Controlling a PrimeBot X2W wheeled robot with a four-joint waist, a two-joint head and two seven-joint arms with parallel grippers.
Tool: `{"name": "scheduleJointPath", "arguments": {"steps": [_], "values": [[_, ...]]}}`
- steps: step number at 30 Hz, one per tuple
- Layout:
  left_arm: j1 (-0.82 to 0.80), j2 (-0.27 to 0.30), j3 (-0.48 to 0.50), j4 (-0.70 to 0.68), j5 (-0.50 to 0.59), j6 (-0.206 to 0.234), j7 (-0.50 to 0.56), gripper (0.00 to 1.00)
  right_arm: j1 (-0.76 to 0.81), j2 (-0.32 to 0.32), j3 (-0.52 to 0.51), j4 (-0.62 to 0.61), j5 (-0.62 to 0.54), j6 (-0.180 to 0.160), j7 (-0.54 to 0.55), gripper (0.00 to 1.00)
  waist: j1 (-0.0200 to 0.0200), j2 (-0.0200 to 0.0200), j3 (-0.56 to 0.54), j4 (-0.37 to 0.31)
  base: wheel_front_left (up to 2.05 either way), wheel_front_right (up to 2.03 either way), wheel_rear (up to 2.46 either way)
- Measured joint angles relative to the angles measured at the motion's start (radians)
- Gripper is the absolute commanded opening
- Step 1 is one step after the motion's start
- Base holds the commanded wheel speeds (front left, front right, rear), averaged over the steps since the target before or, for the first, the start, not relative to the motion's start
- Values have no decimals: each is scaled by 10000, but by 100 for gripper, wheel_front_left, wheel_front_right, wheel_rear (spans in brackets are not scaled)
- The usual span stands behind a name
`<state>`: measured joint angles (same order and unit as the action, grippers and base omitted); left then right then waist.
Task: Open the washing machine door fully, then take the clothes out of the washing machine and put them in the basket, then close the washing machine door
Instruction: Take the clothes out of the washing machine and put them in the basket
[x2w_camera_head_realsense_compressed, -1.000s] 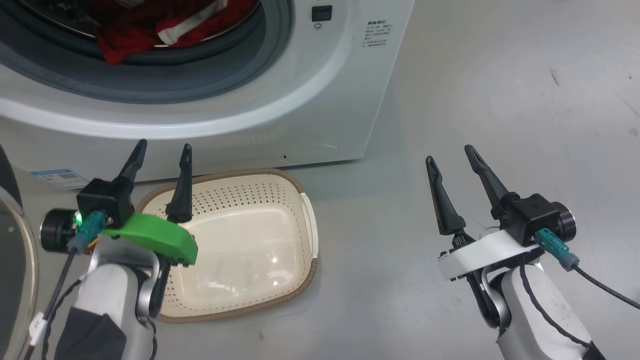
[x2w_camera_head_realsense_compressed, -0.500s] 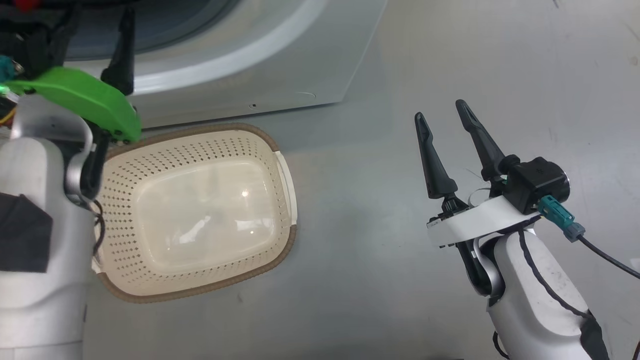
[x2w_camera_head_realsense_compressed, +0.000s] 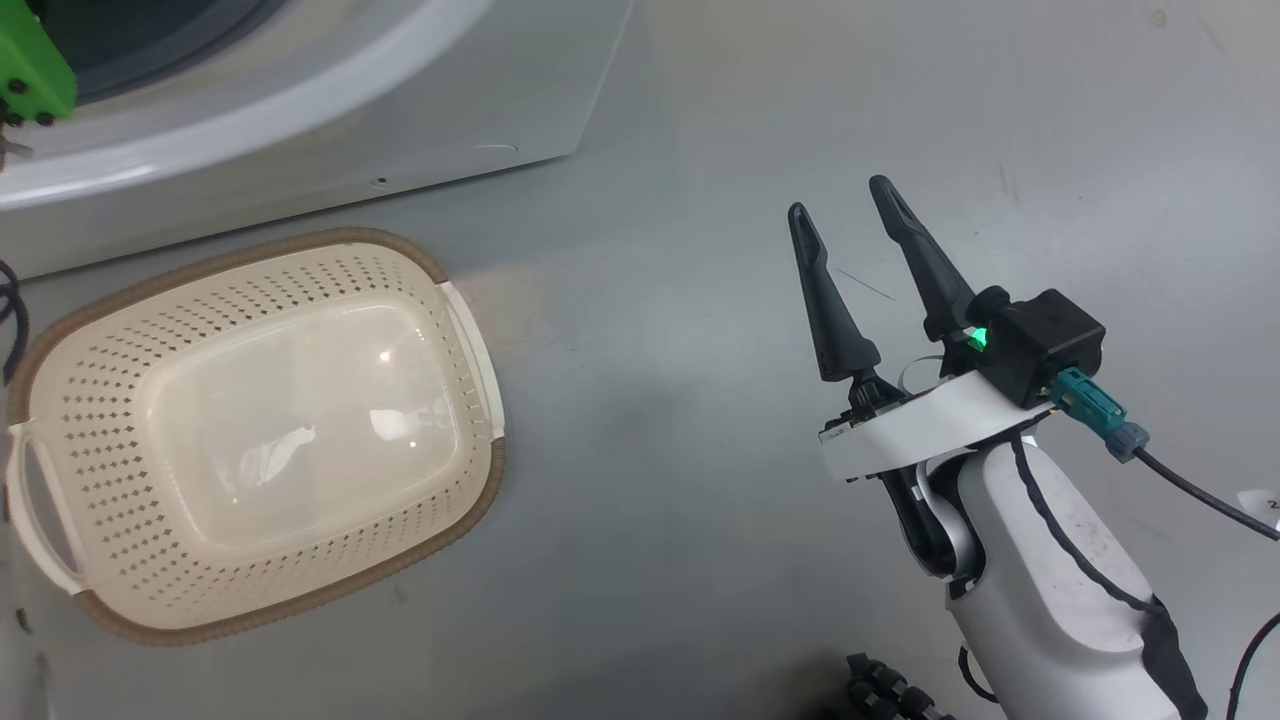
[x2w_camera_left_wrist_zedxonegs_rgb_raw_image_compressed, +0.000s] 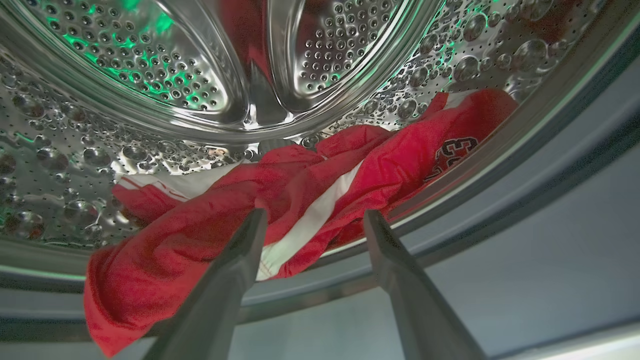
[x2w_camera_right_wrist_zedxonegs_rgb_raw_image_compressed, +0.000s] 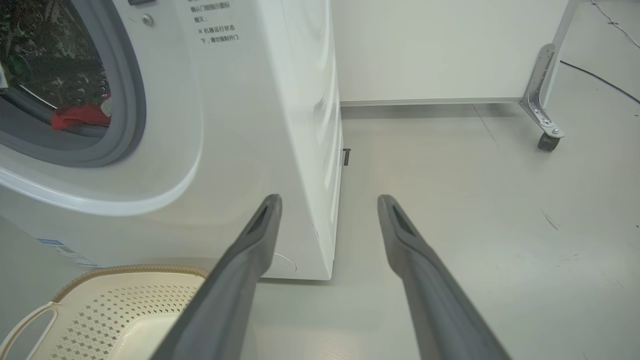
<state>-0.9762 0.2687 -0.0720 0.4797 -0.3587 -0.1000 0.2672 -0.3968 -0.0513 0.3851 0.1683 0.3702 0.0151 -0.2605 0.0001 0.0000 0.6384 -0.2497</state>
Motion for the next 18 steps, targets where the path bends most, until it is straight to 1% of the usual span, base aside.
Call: {"name": "scheduleJointPath", "arguments": {"steps": [13,18], "values": [[-1723,566,176,809,2,-27,224,100,-299,10,477,-96,205,-92,0,100,0,0,594,-918,0,0,0],[-1948,681,178,1348,128,-21,309,100,-493,13,522,-167,414,-182,0,100,0,0,769,-1139,0,0,0]]}}
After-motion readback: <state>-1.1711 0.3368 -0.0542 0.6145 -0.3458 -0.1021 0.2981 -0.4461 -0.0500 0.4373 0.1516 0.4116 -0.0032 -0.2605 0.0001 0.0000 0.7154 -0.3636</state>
